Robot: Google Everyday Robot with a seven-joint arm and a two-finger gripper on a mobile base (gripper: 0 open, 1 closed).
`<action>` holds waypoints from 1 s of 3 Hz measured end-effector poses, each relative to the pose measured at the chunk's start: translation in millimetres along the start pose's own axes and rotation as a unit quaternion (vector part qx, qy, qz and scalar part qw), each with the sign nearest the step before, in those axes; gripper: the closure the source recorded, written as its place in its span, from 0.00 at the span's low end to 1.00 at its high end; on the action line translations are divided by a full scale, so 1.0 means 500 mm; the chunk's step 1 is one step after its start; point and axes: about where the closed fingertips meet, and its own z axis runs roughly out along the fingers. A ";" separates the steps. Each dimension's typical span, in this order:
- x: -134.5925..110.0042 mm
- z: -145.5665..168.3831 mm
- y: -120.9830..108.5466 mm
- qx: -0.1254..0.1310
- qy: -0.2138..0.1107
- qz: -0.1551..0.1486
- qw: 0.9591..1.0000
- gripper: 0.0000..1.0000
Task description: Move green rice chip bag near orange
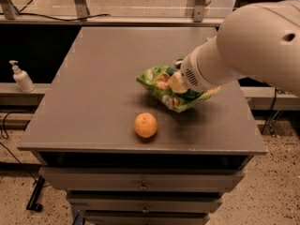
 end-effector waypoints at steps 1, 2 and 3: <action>0.051 -0.025 0.033 -0.013 0.021 0.016 1.000 1.00; 0.093 -0.039 0.058 -0.029 0.044 0.024 0.998 1.00; 0.121 -0.043 0.066 -0.037 0.061 0.024 0.997 1.00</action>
Offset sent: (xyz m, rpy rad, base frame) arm -0.0830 -0.0134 -0.0312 0.0067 0.1853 -0.0119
